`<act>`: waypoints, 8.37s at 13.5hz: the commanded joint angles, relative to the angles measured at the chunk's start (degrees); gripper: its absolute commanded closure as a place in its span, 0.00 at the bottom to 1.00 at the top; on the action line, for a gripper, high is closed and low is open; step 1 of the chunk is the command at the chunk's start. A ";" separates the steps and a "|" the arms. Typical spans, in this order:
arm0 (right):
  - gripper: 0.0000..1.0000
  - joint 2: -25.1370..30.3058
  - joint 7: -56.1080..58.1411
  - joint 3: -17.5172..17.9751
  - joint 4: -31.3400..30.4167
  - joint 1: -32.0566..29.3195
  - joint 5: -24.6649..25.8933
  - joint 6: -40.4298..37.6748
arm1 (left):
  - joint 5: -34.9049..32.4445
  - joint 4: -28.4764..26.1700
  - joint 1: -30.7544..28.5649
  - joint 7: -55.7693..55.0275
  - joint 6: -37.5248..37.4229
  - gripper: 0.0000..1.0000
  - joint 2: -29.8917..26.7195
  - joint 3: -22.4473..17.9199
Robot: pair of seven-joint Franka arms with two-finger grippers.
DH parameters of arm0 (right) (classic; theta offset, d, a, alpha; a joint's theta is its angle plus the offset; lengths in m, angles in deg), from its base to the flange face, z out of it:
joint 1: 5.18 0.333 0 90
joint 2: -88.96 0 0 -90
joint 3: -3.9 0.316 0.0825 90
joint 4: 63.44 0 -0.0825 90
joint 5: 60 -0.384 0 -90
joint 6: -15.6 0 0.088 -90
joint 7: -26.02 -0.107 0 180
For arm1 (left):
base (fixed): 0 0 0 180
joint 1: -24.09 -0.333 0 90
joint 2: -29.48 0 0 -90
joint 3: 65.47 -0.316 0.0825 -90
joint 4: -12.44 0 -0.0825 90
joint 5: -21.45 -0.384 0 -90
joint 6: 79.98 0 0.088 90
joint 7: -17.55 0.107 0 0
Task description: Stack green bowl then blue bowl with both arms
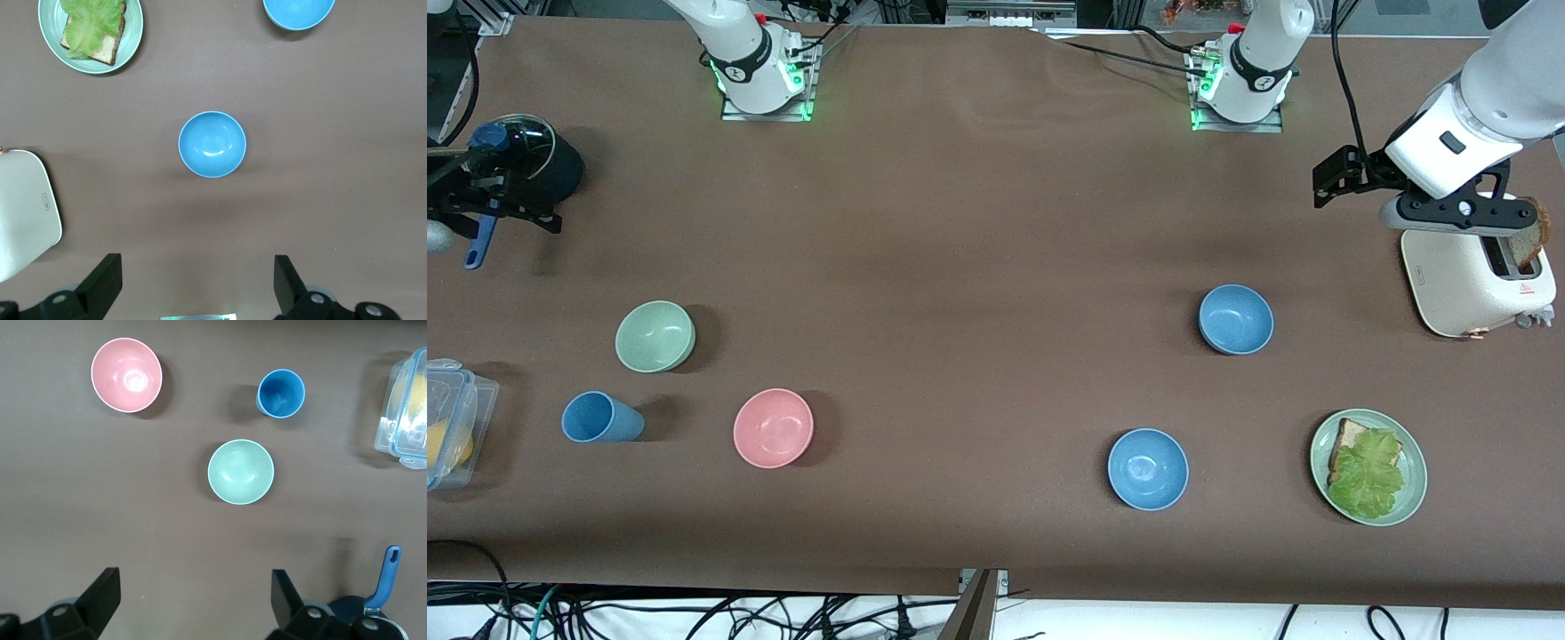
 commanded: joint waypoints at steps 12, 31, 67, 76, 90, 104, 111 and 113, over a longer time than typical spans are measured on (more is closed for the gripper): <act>0.00 0.07 0.05 0.47 0.26 -1.05 0.71 -0.19 | 0.05 1.18 0.33 -1.44 -0.86 0.00 0.10 0.29; 0.00 -0.02 0.05 0.29 0.26 -1.14 0.45 -0.10 | 0.05 1.18 0.60 -1.44 -0.77 0.00 0.10 0.29; 0.00 -26.21 5.32 -0.58 -6.67 -10.37 0.71 21.06 | -0.13 1.36 -0.02 -1.44 -1.21 0.00 0.01 0.56; 0.01 -27.17 7.61 -0.50 -15.65 -12.56 -0.60 34.87 | -0.13 1.27 -0.11 -1.35 -1.21 0.00 0.01 0.29; 0.97 -28.58 13.15 -0.32 -16.44 -13.27 -5.44 36.11 | -0.13 1.36 -0.02 -1.44 -1.12 0.00 0.10 0.38; 1.00 -22.61 1.76 9.67 -14.85 -12.74 -12.39 23.73 | -0.13 1.36 -0.02 -1.44 -1.12 0.00 0.01 0.47; 1.00 -21.37 -28.20 21.83 -14.86 -5.91 -11.34 23.62 | -0.13 1.36 -0.02 -1.44 -1.12 0.00 0.01 0.47; 1.00 -22.07 -32.97 21.74 -14.94 -1.59 -11.33 25.46 | -0.13 1.36 -0.02 -1.44 -1.12 0.00 0.01 0.47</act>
